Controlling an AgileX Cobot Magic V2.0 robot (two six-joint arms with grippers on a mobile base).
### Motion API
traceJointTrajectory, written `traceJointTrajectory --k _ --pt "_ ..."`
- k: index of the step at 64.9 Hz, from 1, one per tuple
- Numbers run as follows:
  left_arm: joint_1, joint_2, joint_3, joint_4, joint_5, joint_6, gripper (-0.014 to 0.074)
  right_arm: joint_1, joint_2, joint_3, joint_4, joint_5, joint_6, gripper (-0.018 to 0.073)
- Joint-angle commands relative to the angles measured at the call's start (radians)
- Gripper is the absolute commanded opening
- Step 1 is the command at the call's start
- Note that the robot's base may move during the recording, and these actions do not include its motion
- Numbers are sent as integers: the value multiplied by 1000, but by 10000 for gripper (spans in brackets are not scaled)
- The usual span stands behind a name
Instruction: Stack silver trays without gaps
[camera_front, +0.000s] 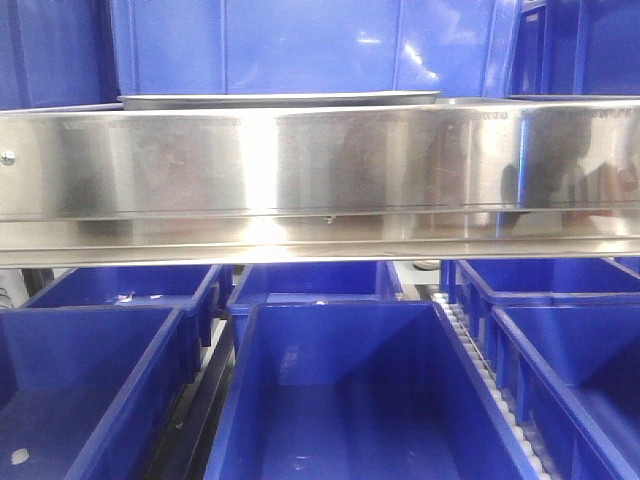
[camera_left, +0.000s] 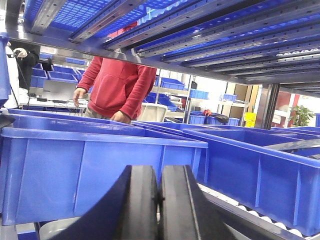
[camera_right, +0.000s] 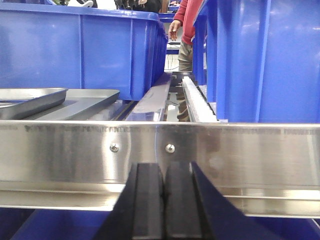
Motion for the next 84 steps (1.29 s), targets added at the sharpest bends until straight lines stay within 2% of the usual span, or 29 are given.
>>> traceJointTrajectory --k 1,46,51,53,59,65,68,71,75,84 --pt "-7 -4 0 5 -16 2 2 -5 -4 0 2 -23 -1 -80" --pt "-2 -6 0 5 4 8 2 -5 -4 0 2 -23 -1 -80" --pt "28 -24 3 0 61 9 2 -5 -4 0 2 -23 -1 -80" --pt "48 -34 7 -3 91 40 2 -5 -4 0 2 -23 -1 -80" --pt "119 -76 33 -69 143 222 2 -5 -4 0 2 -23 -1 -80" --pt "208 -146 94 -215 139 461 2 -5 -4 0 2 -23 -1 -80" --pt "246 -177 130 -282 139 520 2 -5 -4 0 2 -23 -1 -80" --pt "281 -212 178 -313 139 524 2 -5 -4 0 2 -23 -1 -80" --pt "326 -250 230 -313 130 519 2 -5 -4 0 2 -23 -1 -80" --pt "388 -344 343 -313 130 443 3 -5 -4 0 2 -23 -1 -80"
